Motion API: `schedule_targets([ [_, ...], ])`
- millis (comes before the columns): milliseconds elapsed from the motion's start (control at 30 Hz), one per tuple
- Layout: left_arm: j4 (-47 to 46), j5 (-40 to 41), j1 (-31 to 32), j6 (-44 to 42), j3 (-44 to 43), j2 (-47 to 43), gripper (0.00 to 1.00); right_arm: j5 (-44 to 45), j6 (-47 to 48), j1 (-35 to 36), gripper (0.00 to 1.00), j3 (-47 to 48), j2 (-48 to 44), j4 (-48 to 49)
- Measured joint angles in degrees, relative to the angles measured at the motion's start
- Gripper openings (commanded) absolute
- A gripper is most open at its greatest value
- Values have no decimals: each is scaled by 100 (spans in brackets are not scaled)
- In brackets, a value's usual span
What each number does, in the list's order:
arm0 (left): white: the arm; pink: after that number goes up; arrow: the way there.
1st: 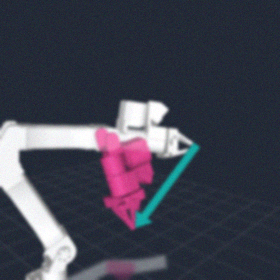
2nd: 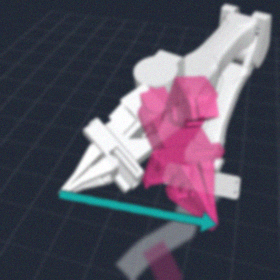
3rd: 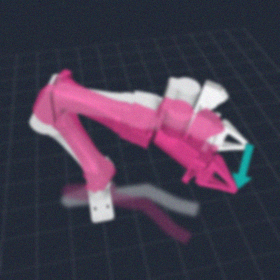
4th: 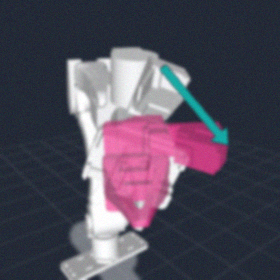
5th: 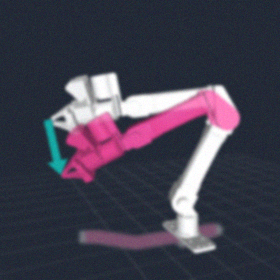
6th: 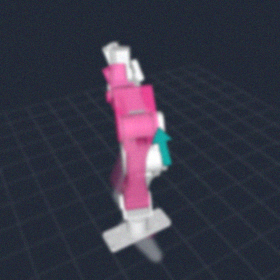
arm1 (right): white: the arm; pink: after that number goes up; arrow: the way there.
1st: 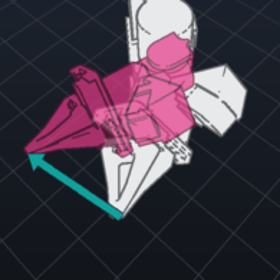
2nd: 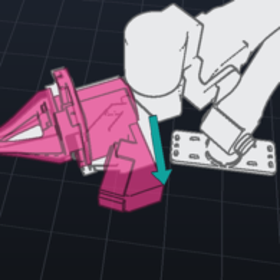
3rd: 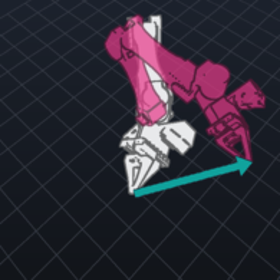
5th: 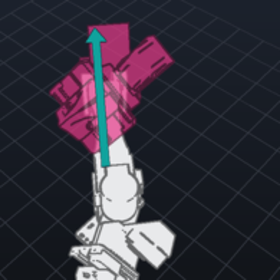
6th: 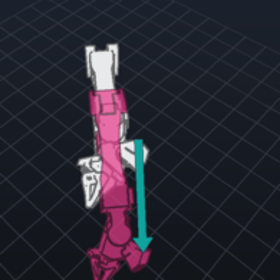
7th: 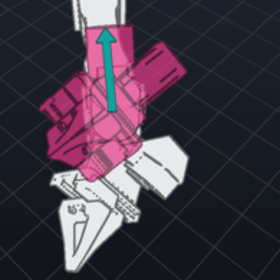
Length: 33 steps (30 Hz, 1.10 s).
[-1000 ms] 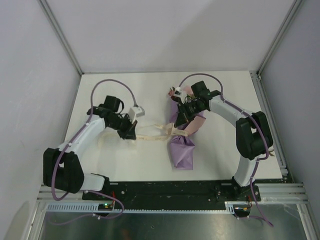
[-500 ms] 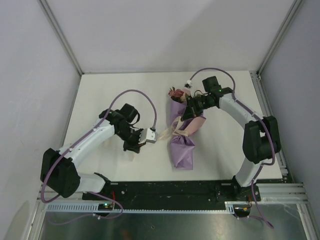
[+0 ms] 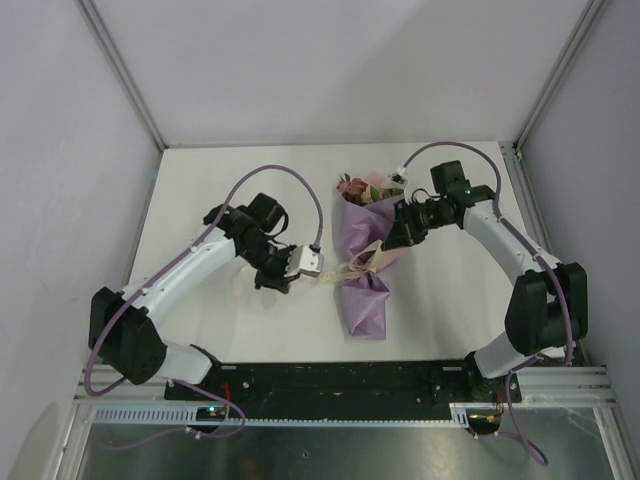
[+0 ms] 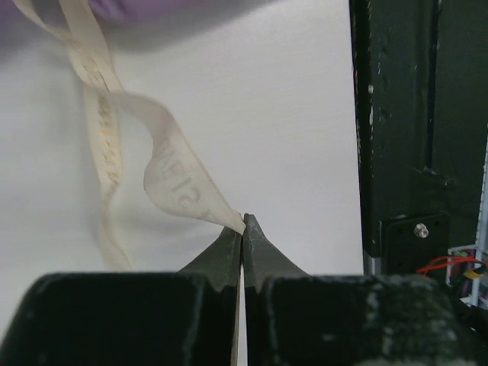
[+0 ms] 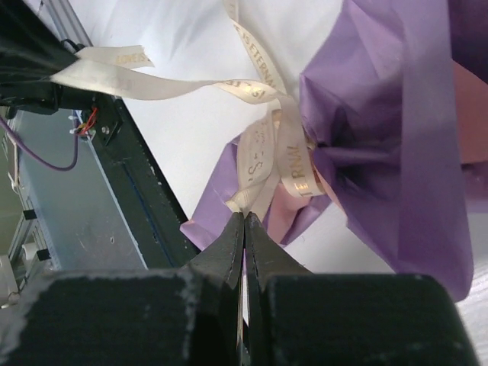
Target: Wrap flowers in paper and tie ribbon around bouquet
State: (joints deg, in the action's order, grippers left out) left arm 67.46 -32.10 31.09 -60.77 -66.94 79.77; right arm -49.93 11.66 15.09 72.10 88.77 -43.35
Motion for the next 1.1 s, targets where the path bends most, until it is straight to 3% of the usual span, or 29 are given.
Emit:
schedule_targets([
  [267,131,-831,944,-372,-1373,345,0,39,-203,-162,0,-105,295,385],
  [500,-46,-1600,1694,-511,-3526,1757,0,4,-310,-223,0,-105,352,704],
  [667,-708,-1731,2072,-52,-4465,2570,0,-76,-308,-227,0,-105,361,804],
  [833,-1871,-1762,2275,741,-4301,2767,0,-214,-291,-227,0,-105,411,846],
  [1100,-4341,-1351,2455,2310,-2785,2802,0,-442,-42,-328,0,-105,629,739],
])
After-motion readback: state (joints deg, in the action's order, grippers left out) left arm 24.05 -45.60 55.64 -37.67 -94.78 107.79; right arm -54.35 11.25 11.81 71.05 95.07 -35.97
